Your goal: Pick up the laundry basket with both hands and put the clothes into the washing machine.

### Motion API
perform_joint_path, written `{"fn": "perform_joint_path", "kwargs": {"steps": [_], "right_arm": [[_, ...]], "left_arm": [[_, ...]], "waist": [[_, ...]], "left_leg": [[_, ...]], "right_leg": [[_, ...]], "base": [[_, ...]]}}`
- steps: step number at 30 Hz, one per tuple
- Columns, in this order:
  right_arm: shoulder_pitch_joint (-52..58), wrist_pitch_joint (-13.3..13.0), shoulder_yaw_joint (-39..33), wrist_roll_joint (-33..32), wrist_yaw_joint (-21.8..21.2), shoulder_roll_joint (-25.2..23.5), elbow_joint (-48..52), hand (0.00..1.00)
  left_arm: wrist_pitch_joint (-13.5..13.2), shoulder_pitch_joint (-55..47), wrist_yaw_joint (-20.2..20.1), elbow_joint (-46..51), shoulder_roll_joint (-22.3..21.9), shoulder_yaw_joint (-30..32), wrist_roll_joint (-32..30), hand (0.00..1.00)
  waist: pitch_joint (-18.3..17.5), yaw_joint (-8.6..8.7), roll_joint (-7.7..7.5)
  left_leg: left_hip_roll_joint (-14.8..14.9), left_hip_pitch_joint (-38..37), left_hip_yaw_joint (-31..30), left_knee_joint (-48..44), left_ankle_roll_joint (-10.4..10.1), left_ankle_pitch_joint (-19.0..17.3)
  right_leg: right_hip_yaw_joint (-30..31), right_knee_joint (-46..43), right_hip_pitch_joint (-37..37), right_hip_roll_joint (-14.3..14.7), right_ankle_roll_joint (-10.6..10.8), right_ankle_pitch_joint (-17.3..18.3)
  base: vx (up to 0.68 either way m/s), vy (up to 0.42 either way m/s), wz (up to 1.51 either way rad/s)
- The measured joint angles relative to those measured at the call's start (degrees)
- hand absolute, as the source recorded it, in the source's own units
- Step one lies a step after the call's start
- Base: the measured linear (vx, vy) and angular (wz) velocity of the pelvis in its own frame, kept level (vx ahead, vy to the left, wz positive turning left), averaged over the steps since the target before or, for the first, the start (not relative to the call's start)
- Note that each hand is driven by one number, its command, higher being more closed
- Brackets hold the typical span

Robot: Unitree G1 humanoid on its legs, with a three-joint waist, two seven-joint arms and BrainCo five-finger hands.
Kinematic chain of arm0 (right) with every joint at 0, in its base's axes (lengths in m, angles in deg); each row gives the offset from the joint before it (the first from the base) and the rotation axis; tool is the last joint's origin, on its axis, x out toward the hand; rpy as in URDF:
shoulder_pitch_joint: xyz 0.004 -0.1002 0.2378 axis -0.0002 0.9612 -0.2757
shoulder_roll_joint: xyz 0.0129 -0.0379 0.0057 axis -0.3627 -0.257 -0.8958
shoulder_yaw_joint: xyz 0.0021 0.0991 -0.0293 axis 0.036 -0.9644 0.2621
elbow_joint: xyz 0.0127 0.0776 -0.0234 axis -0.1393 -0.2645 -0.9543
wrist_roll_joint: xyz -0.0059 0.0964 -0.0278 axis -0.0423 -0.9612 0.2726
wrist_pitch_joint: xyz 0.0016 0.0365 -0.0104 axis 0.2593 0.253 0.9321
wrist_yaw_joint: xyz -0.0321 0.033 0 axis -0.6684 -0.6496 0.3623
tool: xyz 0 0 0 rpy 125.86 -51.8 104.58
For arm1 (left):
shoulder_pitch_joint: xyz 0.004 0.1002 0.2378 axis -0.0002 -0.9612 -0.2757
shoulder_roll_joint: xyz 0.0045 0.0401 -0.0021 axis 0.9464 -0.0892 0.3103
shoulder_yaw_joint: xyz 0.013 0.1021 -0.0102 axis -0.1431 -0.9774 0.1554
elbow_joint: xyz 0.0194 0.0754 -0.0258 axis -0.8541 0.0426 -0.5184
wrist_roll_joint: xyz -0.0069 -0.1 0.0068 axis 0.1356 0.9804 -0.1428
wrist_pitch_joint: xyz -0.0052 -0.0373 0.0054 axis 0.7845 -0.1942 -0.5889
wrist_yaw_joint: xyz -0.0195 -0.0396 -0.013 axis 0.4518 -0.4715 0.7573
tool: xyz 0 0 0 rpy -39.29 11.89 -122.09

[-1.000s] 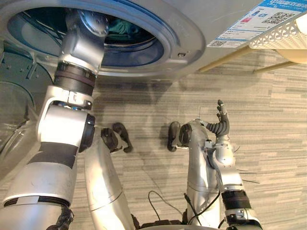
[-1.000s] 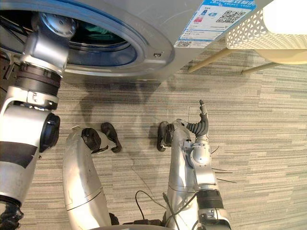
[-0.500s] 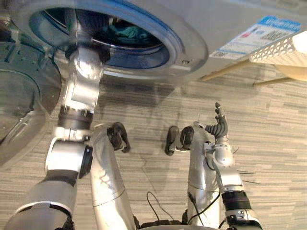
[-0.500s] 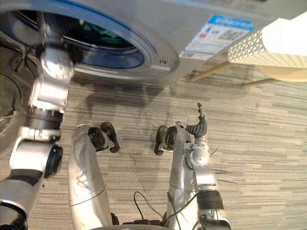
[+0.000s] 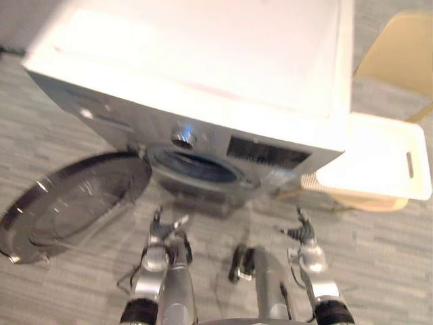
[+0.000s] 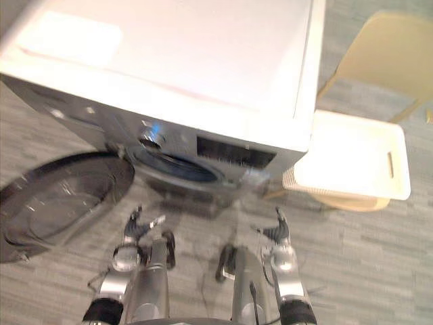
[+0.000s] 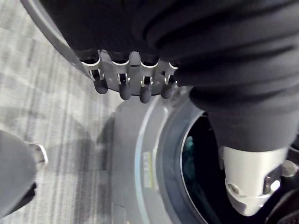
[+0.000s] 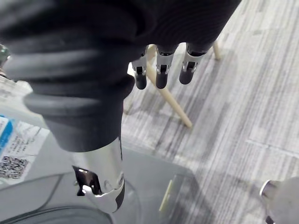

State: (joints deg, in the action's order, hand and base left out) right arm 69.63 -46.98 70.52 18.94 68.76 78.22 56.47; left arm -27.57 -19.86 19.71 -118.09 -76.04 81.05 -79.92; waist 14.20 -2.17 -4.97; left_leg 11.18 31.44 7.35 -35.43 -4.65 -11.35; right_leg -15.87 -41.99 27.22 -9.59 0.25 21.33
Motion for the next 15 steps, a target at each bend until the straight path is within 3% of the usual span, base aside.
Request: {"fn": "perform_joint_path", "kwargs": {"steps": [4,8,10,15], "right_arm": [[1.06,0.1,-0.37,-0.11,-1.47,-0.15,-7.62,0.0],[0.46,-0.07,-2.97,0.0,-1.72,0.4,-18.11,0.0],[-0.75,-0.05,-3.57,0.13,-2.23,1.84,-21.8,0.0],[-5.1,-0.03,-4.45,0.46,-2.44,3.61,-26.5,0.0]], "left_arm": [[-0.05,-2.35,-1.53,-7.96,-0.09,2.8,1.08,0.0],[-1.23,-3.36,-2.85,-17.3,0.19,3.3,0.93,0.0],[-1.54,-3.42,-3.75,-19.93,0.38,3.32,0.9,0.0],[-2.4,-2.52,-3.65,-22.68,2.78,4.79,0.95,0.0]], "waist": [[-3.76,-0.15,1.11],[-9.29,-0.09,3.03],[-9.74,-0.08,4.15],[-9.25,-0.09,4.0]], "left_leg": [[-0.76,-9.35,1.48,9.14,0.16,2.39],[-3.77,-19.43,3.66,24.8,0.82,8.43],[-4.7,-22.9,4.52,30.21,0.98,10.82],[-4.71,-22.9,7.12,30.15,1.12,11.24]], "right_leg": [[-1.06,11.1,-9.85,1.09,1.31,-3.82],[-0.77,25.59,-18.18,1.7,3.2,-9.9],[-0.14,30.34,-20.9,2.29,3.54,-12.64],[2.92,30.13,-18.87,2.88,3.63,-15.37]], "base": [[0.16,0.079,0.02],[0.15,0.084,-0.07],[0.12,0.069,-0.21],[0.02,0.045,-0.33]]}}
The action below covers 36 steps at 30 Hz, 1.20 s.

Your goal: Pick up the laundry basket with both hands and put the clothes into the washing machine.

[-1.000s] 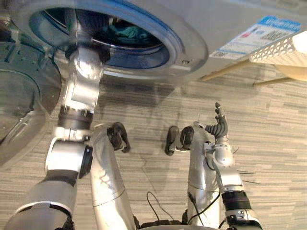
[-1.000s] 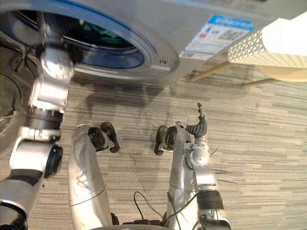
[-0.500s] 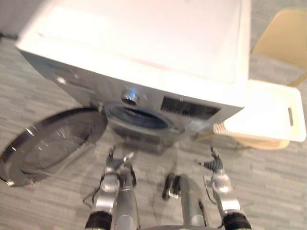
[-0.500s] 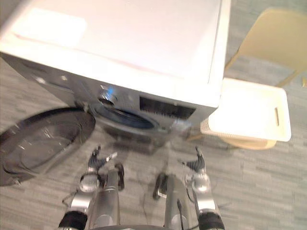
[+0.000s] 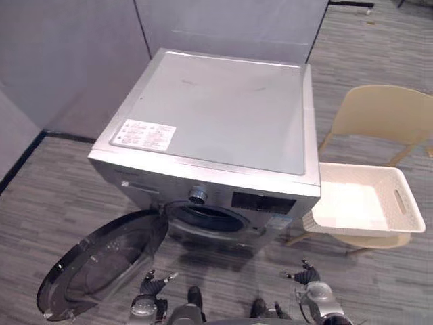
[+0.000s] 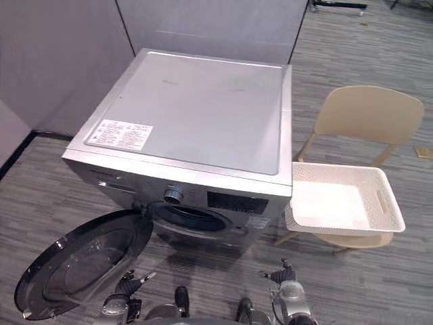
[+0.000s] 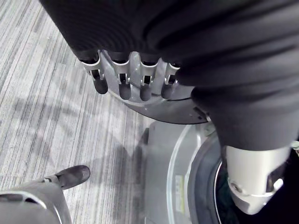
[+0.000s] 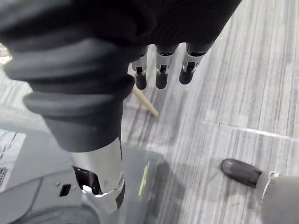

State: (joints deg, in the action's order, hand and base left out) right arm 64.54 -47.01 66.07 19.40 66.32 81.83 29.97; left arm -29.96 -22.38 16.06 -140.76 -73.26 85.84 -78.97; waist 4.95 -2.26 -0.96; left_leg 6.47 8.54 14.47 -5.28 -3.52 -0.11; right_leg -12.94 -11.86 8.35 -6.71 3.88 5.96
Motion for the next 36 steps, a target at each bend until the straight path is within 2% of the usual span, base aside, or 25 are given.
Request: {"fn": "perform_joint_path", "kwargs": {"steps": [2,3,4,5,6,7,8,9,10,12,13,14,15,16,17,18,20,21,22,24,25,29,30,32,36], "right_arm": [[-1.65,-0.02,0.75,-0.05,0.03,0.45,0.05,0.0],[-1.86,-0.03,1.19,-0.16,0.11,0.66,0.16,0.0],[-2.06,-0.07,1.23,-0.25,0.26,0.85,0.17,0.0],[-1.58,0.03,1.23,-0.63,0.64,0.86,0.08,0.0],[-1.47,0.16,1.21,-0.74,1.05,0.32,-0.33,0.0],[-1.64,0.09,1.4,-0.77,1.05,0.14,-0.4,0.0],[-2.83,-0.1,2.58,-0.79,1.06,-0.06,-0.47,0.0],[-5.25,-0.43,2.64,-1.05,1.15,-0.01,0.05,0.0],[-6.49,-0.49,2.56,-1.3,1.24,0.04,0.5,0.0],[-8.22,-1.19,2.39,-1.88,1.46,0.82,1.99,0.0],[-8.03,-0.94,2.25,-2.64,1.82,1.14,2.28,0.0],[-6.19,-0.13,1.87,-2.94,2.35,0.61,2.32,0.0],[-5.34,-0.09,1.18,-2.96,2.43,0.32,2.38,0.0],[-3.57,0.0,-0.09,-3.0,2.59,-0.22,2.83,0.0],[-3.04,0.01,-0.52,-3.02,2.66,-0.13,2.92,0.0],[-2.07,0.02,-1.93,-3.02,2.73,0.28,2.91,0.0],[-1.22,0.03,-3.33,-3.02,2.76,0.59,2.73,0.0],[-0.55,0.1,-4.84,-3.03,2.76,0.54,1.81,0.0],[-0.16,0.19,-5.35,-3.04,2.75,0.55,1.3,0.0],[1.15,0.92,-6.5,-3.07,2.47,-0.99,-0.01,0.0],[1.54,0.95,-6.52,-3.23,2.34,-1.25,-0.24,0.0],[1.45,0.95,-6.91,-3.28,2.32,-0.4,-1.62,0.0],[1.17,0.96,-6.97,-3.28,2.33,-0.41,-1.67,0.0],[1.1,0.92,-6.98,-3.28,2.31,-0.38,-1.65,0.0],[1.36,0.94,-7.72,-3.28,2.16,-0.17,-1.8,0.0]], "left_arm": [[-0.02,1.1,0.06,0.04,0.56,0.21,0.02,0.0],[-0.04,1.44,0.2,0.44,0.63,0.52,0.1,0.0],[-0.18,1.52,0.26,0.54,0.52,0.69,0.13,0.0],[-0.83,2.14,0.37,0.93,0.53,0.72,0.17,0.0],[-1.28,2.08,0.65,2.21,0.53,0.76,0.18,0.0],[-1.19,2.06,0.87,2.52,0.37,1.01,0.19,0.0],[-1.12,2.13,1.43,2.96,-0.01,2.33,0.25,0.0],[-1.0,2.43,1.76,3.38,-0.1,2.81,0.67,0.0],[-1.01,2.41,2.03,3.95,0.14,2.74,1.15,0.0],[-0.86,2.84,2.49,4.45,-1.54,2.37,1.29,0.0],[-0.89,2.83,2.44,4.81,-2.71,1.35,1.32,0.0],[-0.97,2.59,2.37,5.95,-3.06,0.26,1.83,0.0],[-0.96,2.32,2.32,6.7,-3.18,-0.13,1.86,0.0],[-0.94,2.2,2.3,8.06,-3.89,-0.16,1.82,0.0],[-0.96,2.21,2.29,8.74,-4.12,-0.2,1.79,0.0],[-1.07,2.35,2.23,9.76,-4.18,-0.99,1.72,0.0],[-1.1,2.39,2.23,10.41,-4.11,-2.06,1.7,0.0],[-1.1,2.64,2.2,10.42,-4.11,-2.69,1.69,0.0],[-1.1,2.57,2.21,10.49,-4.1,-2.9,1.69,0.0],[-0.91,2.2,2.24,11.3,-2.07,-4.86,1.47,0.0],[-0.89,2.14,2.25,12.02,-1.45,-5.59,1.22,0.0],[-0.85,2.14,2.33,19.15,0.96,-5.69,-0.09,0.0],[-0.86,2.37,2.41,22.34,2.67,-5.1,-0.27,0.0],[-1.02,3.69,2.83,25.72,5.57,-2.64,-1.21,0.0],[-0.94,10.49,5.73,26.28,14.54,3.17,-1.55,0.0]], "waist": [[0.71,-0.23,0.39],[1.03,-0.53,0.75],[1.5,-0.41,1.13],[1.79,-0.17,0.56],[2.16,-1.11,-0.12],[2.3,-2.08,-0.13],[2.02,-3.92,-0.69],[1.92,-5.16,-0.83],[2.16,-5.54,-0.29],[3.79,-5.72,2.66],[4.78,-5.44,4.04],[5.36,-4.54,3.14],[5.44,-4.49,2.92],[6.06,-4.28,1.69],[6.11,-3.98,1.51],[6.13,-2.36,1.05],[5.72,-1.38,1.72],[5.59,-1.28,1.97],[5.4,-1.28,2.28],[4.73,-1.39,0.39],[4.52,-1.48,0.2],[3.4,-0.72,0.67],[3.36,-0.04,0.73],[3.14,-0.1,0.53],[2.98,0.13,0.22]], "left_leg": [[0.81,2.32,-0.19,-2.43,0.37,0.2],[1.7,3.12,-0.15,-2.37,1.8,0.74],[2.02,3.12,-0.26,-2.22,2.25,0.69],[0.48,2.4,-1.04,-1.13,2.43,0.67],[-0.73,2.62,-2.27,-1.25,2.84,1.48],[-0.79,3.15,-2.53,-2.17,2.84,1.48],[-0.48,5.89,-2.43,-4.99,2.85,1.47],[0.44,9.32,-2.48,-7.04,2.46,1.74],[0.99,10.9,-2.6,-7.27,1.84,2.4],[2.63,13.54,-3.53,-6.59,0.57,5.34],[2.69,12.71,-4.56,-3.2,-0.45,10.19],[2.1,10.69,-4.88,1.0,-2.64,14.14],[2.13,10.12,-4.06,-0.65,-2.33,13.05],[1.87,9.95,-3.29,-8.21,-0.4,7.21],[1.53,10.02,-3.45,-11.12,0.12,5.04],[1.44,9.56,-3.62,-16.26,0.69,0.24],[1.55,7.69,-5.01,-17.61,0.35,-3.81],[1.27,4.78,-6.57,-15.07,-0.5,-6.16],[1.14,2.86,-7.14,-11.36,-0.94,-6.55],[-1.68,0.58,-7.79,-3.55,0.21,-3.67],[-2.44,0.58,-7.97,-2.92,0.63,-3.3],[-5.58,-0.4,-7.74,1.85,2.55,-0.53],[-6.13,-1.33,-7.33,3.71,3.11,0.47],[-6.67,-2.29,-6.41,5.42,3.71,1.39],[-7.09,-2.83,-5.47,6.6,4.38,2.14]], "right_leg": [[1.08,-2.62,2.94,0.82,0.21,-2.76],[2.45,-0.55,2.03,1.4,1.08,-4.05],[3.04,-4.26,2.35,0.75,0.46,-1.37],[3.27,-17.88,3.27,-1.28,1.33,4.37],[4.11,-23.65,0.94,-2.37,2.8,7.04],[4.08,-22.83,-0.58,-2.42,3.07,7.44],[3.75,-16.45,-4.0,-2.34,3.13,7.85],[2.72,-8.81,-5.49,-0.89,2.84,9.36],[2.01,-5.74,-5.55,-0.06,2.44,9.56],[1.0,0.03,-6.35,2.58,0.18,9.15],[-1.05,-0.78,-6.41,3.52,-0.37,8.49],[-3.55,-1.59,-6.69,2.75,-1.18,8.12],[-4.35,-2.27,-6.67,2.22,-2.06,8.24],[-5.65,-4.38,-5.6,0.62,-2.71,8.56],[-6.32,-5.03,-4.96,-0.1,-2.74,8.57],[-7.6,-5.96,-3.46,-1.5,-2.79,8.21],[-8.5,-6.04,-2.12,-2.13,-2.29,7.19],[-8.87,-5.16,-1.81,-2.3,-1.41,6.04],[-9.07,-4.55,-1.83,-2.07,-1.04,5.4],[-8.96,-1.8,-1.9,-3.48,0.48,2.76],[-9.01,-0.58,-2.21,-3.85,0.93,1.84],[-8.69,3.37,-2.53,-5.41,2.34,-1.88],[-8.54,4.77,-3.17,-5.53,2.71,-2.92],[-7.24,6.31,-3.25,-5.54,3.05,-4.36],[-6.58,9.28,-4.02,-5.26,3.24,-6.32]], "base": [[-0.1,0.06,-0.22],[-0.09,0.041,-0.05],[-0.11,0.072,0.48],[-0.06,0.051,0.93],[-0.06,0.025,0.93],[-0.11,-0.08,0.44],[-0.21,-0.158,-0.03],[-0.25,-0.18,-0.13],[-0.3,-0.179,-0.16],[-0.32,-0.134,0.08],[-0.35,-0.115,0.67],[-0.32,-0.104,0.7],[-0.33,-0.129,0.63],[-0.26,-0.088,0.36],[-0.37,-0.03,0.58],[-0.27,0.067,0.51],[-0.21,0.146,0.42],[-0.13,0.16,0.26],[-0.13,0.209,0.23],[-0.11,0.215,0.2],[-0.1,0.223,0.13],[-0.04,0.161,0.02],[0.0,0.126,-0.06],[0.0,0.09,-0.25],[0.02,0.047,-0.14]]}}
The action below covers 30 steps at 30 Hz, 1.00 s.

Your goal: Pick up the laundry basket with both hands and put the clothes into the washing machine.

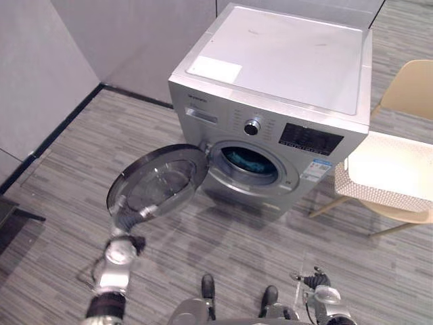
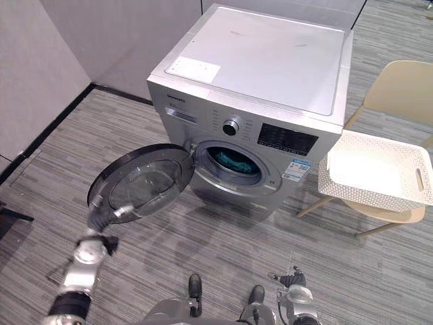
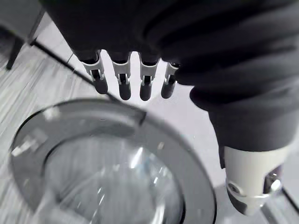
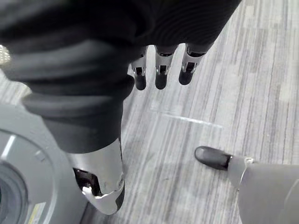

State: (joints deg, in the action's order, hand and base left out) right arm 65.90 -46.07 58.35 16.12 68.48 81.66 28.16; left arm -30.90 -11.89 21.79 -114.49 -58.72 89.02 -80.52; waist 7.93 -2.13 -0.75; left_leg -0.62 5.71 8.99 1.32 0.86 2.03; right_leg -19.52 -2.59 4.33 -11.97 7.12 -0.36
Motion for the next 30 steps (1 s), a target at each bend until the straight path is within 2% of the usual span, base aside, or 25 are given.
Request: {"fn": "perform_joint_path", "kwargs": {"steps": [4,6,10,14,17,18,20,21,23,26,30], "right_arm": [[-0.2,0.01,-0.05,-0.01,-0.03,0.28,-0.2,0.0],[-0.44,-0.07,0.44,-0.1,-0.15,0.22,0.09,0.0],[-0.24,-0.04,1.47,-0.66,-0.52,-0.14,1.16,0.0],[0.57,-0.24,4.3,-0.77,-1.15,-0.74,5.1,0.0],[0.67,-0.53,6.02,-1.86,-1.14,-0.8,8.23,0.0],[0.7,-0.63,6.24,-1.96,-1.13,-0.95,9.24,0.0],[0.72,-1.08,7.26,-2.44,-1.11,-0.95,10.19,0.0],[0.73,-1.15,7.79,-2.52,-1.11,-1.05,11.18,0.0],[0.93,-1.29,7.78,-2.94,-1.05,-1.14,12.62,0.0],[1.07,-1.29,7.82,-2.98,-1.04,-1.06,13.22,0.0],[0.96,-1.78,8.1,-2.96,-1.06,-0.93,13.55,0.0]], "left_arm": [[0.12,6.71,2.3,-3.2,8.85,3.17,0.1,0.0],[1.17,11.62,3.66,-5.05,13.32,4.75,0.85,0.0],[1.78,19.76,4.53,-8.13,17.5,4.62,1.6,0.0],[2.26,26.02,4.01,-15.21,18.53,4.61,2.04,0.0],[2.3,29.9,2.79,-19.08,18.54,4.56,5.33,0.0],[2.31,31.71,2.61,-21.06,18.54,4.56,6.61,0.0],[2.31,33.84,1.74,-23.54,18.53,4.53,8.05,0.0],[2.35,35.08,1.51,-25.17,18.46,4.53,8.46,0.0],[1.77,36.38,2.37,-25.84,18.38,4.72,8.28,0.0],[1.52,38.48,1.19,-26.08,17.84,4.61,8.56,0.0],[0.7,38.94,0.47,-26.06,15.92,4.04,8.42,0.0]], "waist": [[0.0,-0.12,-0.65],[-0.5,-0.27,-1.82],[0.11,-0.11,-3.63],[0.58,-0.29,-5.01],[1.01,-0.48,-5.81],[1.82,-0.52,-6.29],[2.31,-0.66,-7.0],[2.74,-0.62,-7.49],[3.1,-0.71,-8.05],[3.26,-1.84,-8.07],[3.36,-1.98,-7.93]], "left_leg": [[-0.02,-0.03,1.39,0.68,0.01,0.02],[0.75,2.44,2.42,0.05,0.0,-0.01],[2.74,7.3,2.61,-3.09,-0.22,-0.47],[6.28,11.77,4.13,-9.44,-0.69,-3.33],[9.1,16.37,5.12,-13.89,-0.95,-4.97],[10.11,17.47,5.24,-15.24,-1.44,-5.74],[11.86,19.61,5.23,-17.22,-1.72,-6.53],[12.85,20.76,5.11,-18.11,-2.04,-6.73],[14.22,22.42,4.96,-19.25,-2.55,-6.68],[15.84,22.95,4.53,-19.5,-3.67,-6.12],[16.1,22.65,3.41,-17.8,-5.3,-4.97]], "right_leg": [[1.32,1.64,0.36,0.76,-0.78,-1.09],[2.83,1.74,3.09,1.37,-1.63,-1.74],[4.88,1.75,6.73,2.77,-3.57,-3.89],[7.41,1.89,9.55,5.27,-4.89,-7.67],[8.74,3.33,12.28,7.07,-5.39,-11.02],[8.97,3.97,12.54,7.78,-4.79,-11.81],[9.14,4.28,13.89,9.13,-5.35,-12.69],[9.36,4.72,14.43,9.98,-4.63,-13.25],[9.85,4.89,15.55,11.1,-4.64,-13.28],[10.21,5.31,15.85,12.75,-4.62,-13.29],[10.42,6.3,15.39,13.56,-4.62,-13.27]], "base": [[0.02,0.018,-0.22],[0.01,-0.022,-0.22],[0.0,-0.024,-0.06],[-0.05,-0.013,-0.33],[-0.1,-0.01,-0.32],[-0.11,-0.018,-0.3],[-0.1,-0.054,-0.25],[-0.1,-0.099,-0.21],[-0.06,-0.119,-0.16],[-0.02,-0.123,-0.1],[0.0,-0.089,0.06]]}}
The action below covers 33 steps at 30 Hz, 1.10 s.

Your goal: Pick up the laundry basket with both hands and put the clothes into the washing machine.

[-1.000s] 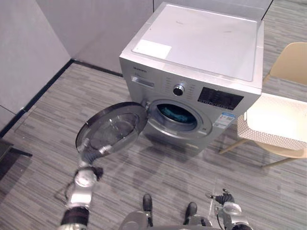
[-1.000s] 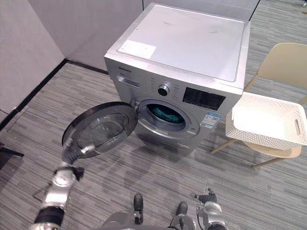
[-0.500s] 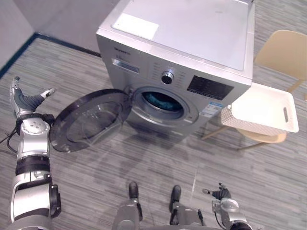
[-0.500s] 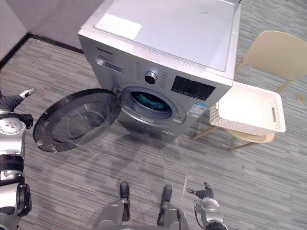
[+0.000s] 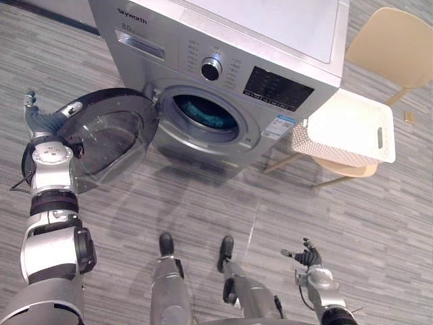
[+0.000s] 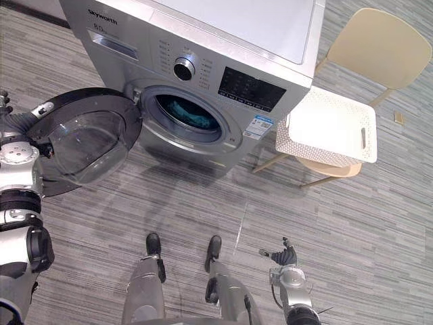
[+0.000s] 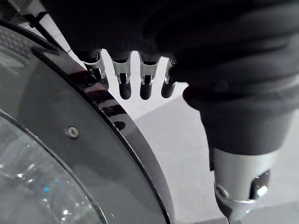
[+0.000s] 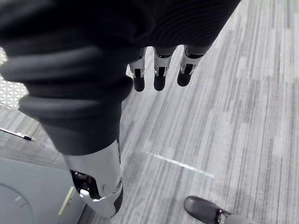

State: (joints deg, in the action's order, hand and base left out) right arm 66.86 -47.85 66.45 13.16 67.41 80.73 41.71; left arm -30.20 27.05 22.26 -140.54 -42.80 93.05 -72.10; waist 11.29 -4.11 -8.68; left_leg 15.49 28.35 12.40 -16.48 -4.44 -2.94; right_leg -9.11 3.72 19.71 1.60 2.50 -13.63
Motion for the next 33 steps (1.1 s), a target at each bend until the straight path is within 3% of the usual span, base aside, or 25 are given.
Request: {"fn": "perform_joint_path", "kwargs": {"steps": [3,5,6,8,10,12,14,17,20,22,25,27,28,30,32,33], "right_arm": [[-0.16,0.0,0.04,0.08,-0.02,0.41,-0.38,0.0],[-0.03,0.04,-0.31,0.39,0.0,0.67,-1.31,0.0],[-0.4,0.35,-0.44,1.11,-0.02,1.26,-3.28,0.0],[-0.42,0.83,-0.45,1.34,-0.06,1.27,-4.86,0.0],[-0.23,1.46,-0.57,2.08,-0.13,1.24,-5.69,0.0],[-0.4,1.87,-0.89,3.81,-0.17,1.0,-5.69,0.0],[-0.43,1.91,-1.53,4.87,-0.18,0.77,-5.68,0.0],[-0.34,1.93,-2.11,5.76,-0.25,0.74,-5.65,0.0],[-0.42,1.9,-2.21,5.87,-0.31,0.89,-5.64,0.0],[-0.6,1.89,-2.22,5.99,-0.32,0.93,-5.64,0.0],[-1.79,1.89,-2.2,6.23,-0.17,1.2,-5.71,0.0],[-3.37,1.85,-2.17,6.23,-0.05,2.84,-5.88,0.0],[-3.69,1.88,-2.17,6.23,-0.02,3.45,-5.55,0.0],[-3.48,1.99,-2.05,6.16,0.29,4.67,-3.51,0.0],[-0.97,2.0,-1.64,5.76,1.59,4.36,-1.09,0.0],[1.05,1.92,-1.17,5.41,2.43,3.81,0.59,0.0]], "left_arm": [[-1.08,-3.36,0.01,1.83,-2.83,-0.11,-0.11,0.0],[-1.48,-9.72,0.12,7.06,-6.21,-0.71,-0.03,0.0],[-1.7,-15.32,0.27,11.73,-10.62,-0.81,0.21,0.0],[-1.83,-21.83,0.6,16.04,-14.71,-2.19,1.11,0.0],[-0.78,-28.77,-0.38,18.81,-19.51,-5.53,1.25,0.0],[0.85,-37.02,-2.28,20.62,-27.2,-10.04,2.16,0.0],[1.2,-41.88,-4.05,23.23,-30.92,-14.71,2.29,0.0],[1.44,-45.85,-7.48,25.18,-33.18,-20.46,2.47,0.0],[1.4,-44.57,-9.61,26.29,-33.42,-25.82,3.6,0.0],[1.41,-40.87,-10.07,26.03,-33.16,-27.69,3.6,0.0],[0.91,-29.47,-9.48,20.53,-32.06,-28.12,3.95,0.0],[0.74,-14.83,-7.25,9.73,-27.17,-27.93,3.83,0.0],[0.69,-10.7,-6.72,6.77,-25.5,-27.67,3.68,0.0],[0.89,3.27,-4.46,-2.2,-16.81,-27.02,3.49,0.0],[3.08,9.36,-4.45,-6.63,-11.81,-27.61,3.34,0.0],[3.21,8.67,-4.55,-8.12,-11.76,-27.47,3.24,0.0]], "waist": [[0.2,-0.03,0.3],[0.26,0.16,0.4],[0.46,0.02,1.58],[0.14,0.09,2.36],[-0.04,0.21,2.78],[-0.09,0.34,2.83],[-0.16,0.85,2.88],[-1.89,2.08,4.63],[-3.39,3.37,6.97],[-3.19,3.65,7.77],[-2.68,6.12,8.33],[-2.01,8.96,8.25],[-1.23,9.59,8.09],[1.14,11.48,7.06],[1.58,11.88,6.87],[2.0,11.25,6.89]], "left_leg": [[-0.8,-1.29,-0.5,1.35,-0.55,0.38],[-2.94,-2.81,-0.56,2.45,-0.85,1.25],[-4.1,-4.04,-1.33,3.77,-0.75,1.62],[-5.46,-5.73,-1.5,6.35,-0.8,2.44],[-6.93,-7.79,-1.69,9.21,-0.73,3.04],[-8.42,-10.78,-1.71,11.96,0.18,4.72],[-9.58,-13.36,-1.47,13.94,0.41,5.03],[-11.45,-16.6,-0.9,16.47,1.21,6.18],[-13.02,-17.31,-0.17,17.4,2.45,6.72],[-13.52,-17.51,0.68,17.88,2.55,6.7],[-13.76,-15.97,2.48,18.01,2.59,6.66],[-13.79,-12.93,5.92,17.99,2.86,6.52],[-13.86,-12.32,6.79,17.99,2.99,6.5],[-13.48,-9.56,10.58,18.07,3.28,6.34],[-12.71,-7.28,12.41,17.75,3.31,6.39],[-11.87,-6.64,13.15,17.26,3.01,6.16]], "right_leg": [[0.36,0.76,-1.02,-0.28,0.02,0.28],[0.23,0.59,-2.19,-2.06,-0.77,4.44],[0.13,-0.05,-2.43,-2.72,-0.3,5.18],[0.07,-0.62,-2.62,-3.6,-0.16,5.78],[-0.12,-0.65,-3.44,-4.77,0.28,6.37],[-0.13,-0.74,-5.26,-5.77,1.1,7.01],[-0.08,-1.25,-6.71,-6.79,1.71,7.64],[0.01,-2.04,-8.38,-8.11,2.92,8.66],[0.43,-2.2,-8.45,-9.62,3.2,8.55],[1.48,-1.98,-8.05,-10.0,3.5,8.3],[2.94,-1.69,-5.29,-10.19,3.68,7.36],[6.59,-1.11,-0.83,-10.09,4.01,5.39],[7.85,-0.62,0.13,-10.04,4.0,4.56],[11.85,0.93,4.29,-9.7,3.99,2.15],[13.9,1.62,7.02,-8.95,3.94,0.96],[14.62,1.54,7.92,-8.21,3.91,0.92]], "base": [[0.01,-0.027,0.08],[0.02,-0.012,0.17],[0.01,-0.011,0.12],[0.03,0.006,0.11],[0.06,0.037,0.15],[0.06,0.06,0.09],[0.09,0.09,0.09],[0.1,0.093,0.03],[0.12,0.107,0.0],[0.08,0.072,-0.16],[0.02,0.042,-0.28],[-0.01,0.022,-0.74],[-0.03,0.018,-0.87],[-0.05,0.011,-0.79],[-0.02,-0.027,-0.54],[0.01,-0.043,-0.38]]}}
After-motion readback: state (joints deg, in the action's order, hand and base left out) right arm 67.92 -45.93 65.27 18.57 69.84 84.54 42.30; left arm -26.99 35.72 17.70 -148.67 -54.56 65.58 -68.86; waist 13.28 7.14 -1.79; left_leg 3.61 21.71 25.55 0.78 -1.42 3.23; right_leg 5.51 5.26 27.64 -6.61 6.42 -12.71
